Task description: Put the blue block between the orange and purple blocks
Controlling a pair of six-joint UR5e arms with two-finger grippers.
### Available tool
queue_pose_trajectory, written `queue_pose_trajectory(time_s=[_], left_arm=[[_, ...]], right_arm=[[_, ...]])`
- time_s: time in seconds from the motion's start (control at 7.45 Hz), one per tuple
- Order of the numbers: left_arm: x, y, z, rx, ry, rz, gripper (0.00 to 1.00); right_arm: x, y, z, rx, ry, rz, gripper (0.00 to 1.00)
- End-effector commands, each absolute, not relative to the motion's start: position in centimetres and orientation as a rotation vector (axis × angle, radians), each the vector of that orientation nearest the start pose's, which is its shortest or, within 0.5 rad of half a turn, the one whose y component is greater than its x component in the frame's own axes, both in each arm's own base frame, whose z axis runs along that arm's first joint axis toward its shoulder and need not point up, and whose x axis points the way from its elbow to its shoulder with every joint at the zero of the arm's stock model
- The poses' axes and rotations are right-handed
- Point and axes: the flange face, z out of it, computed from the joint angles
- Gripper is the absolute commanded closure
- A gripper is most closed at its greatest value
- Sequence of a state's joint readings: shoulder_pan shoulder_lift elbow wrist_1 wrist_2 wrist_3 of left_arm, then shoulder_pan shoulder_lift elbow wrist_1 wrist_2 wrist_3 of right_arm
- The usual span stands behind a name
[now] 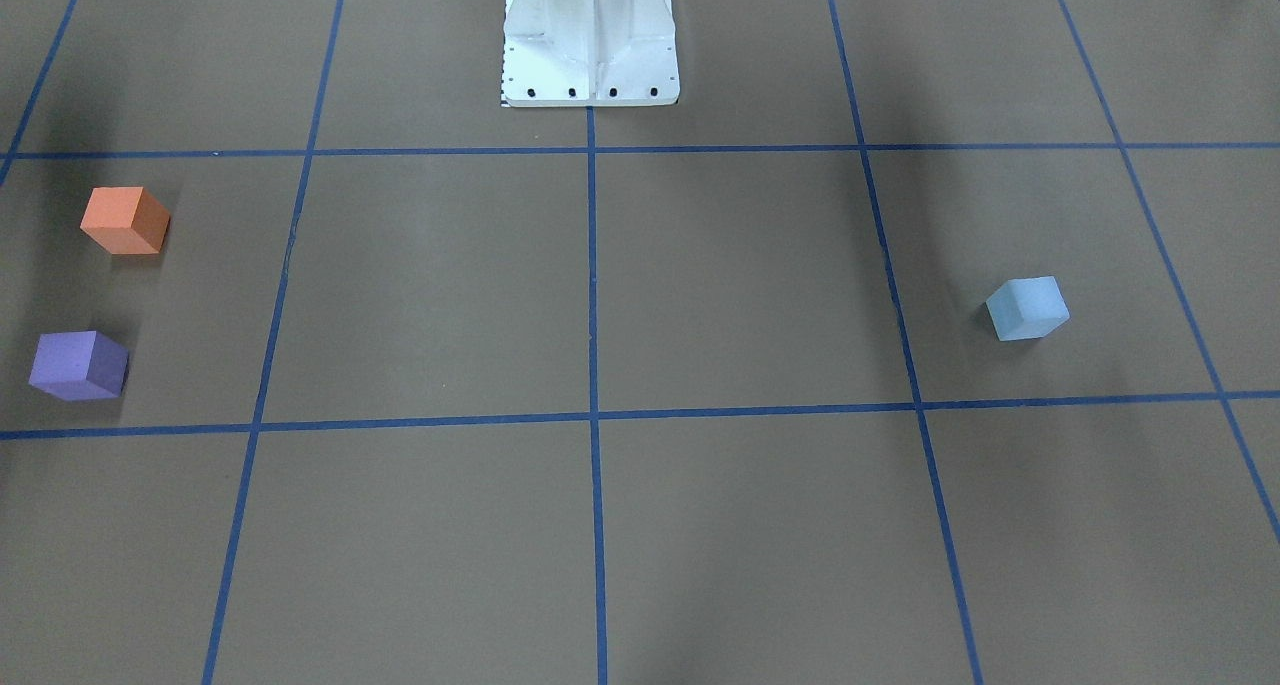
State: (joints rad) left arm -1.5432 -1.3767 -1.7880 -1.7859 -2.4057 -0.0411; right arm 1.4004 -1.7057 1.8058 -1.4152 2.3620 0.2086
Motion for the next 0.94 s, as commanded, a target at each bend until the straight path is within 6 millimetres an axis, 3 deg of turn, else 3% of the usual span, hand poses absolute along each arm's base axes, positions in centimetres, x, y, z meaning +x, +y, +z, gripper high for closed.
queue_pose_trajectory(time_s=[0.0, 0.13, 0.4, 0.8], left_arm=[[-4.9, -42.0, 61.8, 0.185, 0.839, 0.08, 0.0], [-4.8, -42.0, 62.5, 0.172, 0.837, 0.078, 0.0], [-4.4, -42.4, 61.9, 0.215, 0.847, 0.067, 0.0], [4.5, -43.5, 59.6, 0.114, 0.899, 0.02, 0.0]], right_arm=[[-1.3, -44.7, 58.8, 0.089, -0.817, -0.064, 0.0], [-1.4, -45.0, 58.4, 0.094, -0.816, -0.065, 0.0], [-1.4, -45.2, 58.3, 0.096, -0.815, -0.064, 0.0], [-1.4, -45.0, 58.6, 0.09, -0.817, -0.061, 0.0]])
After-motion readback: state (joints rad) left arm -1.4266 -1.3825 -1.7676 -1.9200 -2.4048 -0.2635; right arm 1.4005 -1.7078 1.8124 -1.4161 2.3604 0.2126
